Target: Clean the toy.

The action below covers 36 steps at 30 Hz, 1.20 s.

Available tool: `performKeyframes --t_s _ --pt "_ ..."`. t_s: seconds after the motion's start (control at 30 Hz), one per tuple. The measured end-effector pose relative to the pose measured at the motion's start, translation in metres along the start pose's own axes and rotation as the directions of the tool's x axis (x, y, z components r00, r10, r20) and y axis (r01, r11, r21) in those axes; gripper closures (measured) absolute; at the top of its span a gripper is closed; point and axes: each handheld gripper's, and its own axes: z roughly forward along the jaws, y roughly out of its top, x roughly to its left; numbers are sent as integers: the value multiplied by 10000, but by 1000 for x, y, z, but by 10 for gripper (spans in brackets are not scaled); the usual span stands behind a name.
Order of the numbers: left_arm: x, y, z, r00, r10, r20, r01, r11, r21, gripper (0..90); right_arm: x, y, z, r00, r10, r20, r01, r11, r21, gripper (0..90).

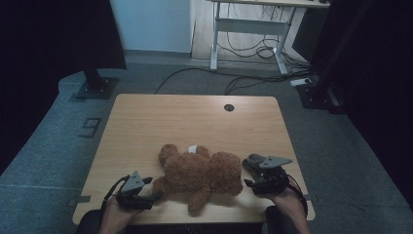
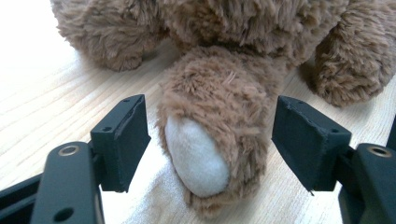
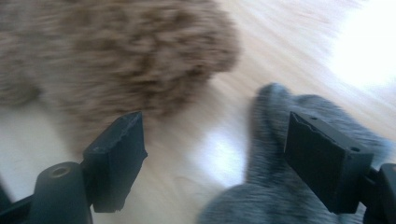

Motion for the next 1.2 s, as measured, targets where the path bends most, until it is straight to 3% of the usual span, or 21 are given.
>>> performKeyframes --t_s 0.33,0.43,0.63,0.8,1.03,1.2 --pt "-5 6 9 9992 404 -36 -403 9987 318 252 31 -5 18 9897 -492 -1348 498 9988 7 202" --pt "-5 5 12 9991 418 -1 -417 9983 415 268 39 -5 27 9894 -716 -1262 749 9970 211 212" --pt "-5 4 18 9989 455 -79 -448 9967 671 335 49 -5 38 9940 -761 -790 790 9963 348 278" --pt "-4 5 19 9987 469 -208 -452 9960 767 403 52 -6 43 9961 -804 -355 826 9945 642 422" --pt "-6 9 16 9976 631 -276 -606 9947 833 565 52 -5 42 9975 -638 -309 658 9954 690 569" --pt "-5 15 10 9978 628 -202 -617 9968 507 607 49 0 38 9975 -605 -363 629 9958 672 615"
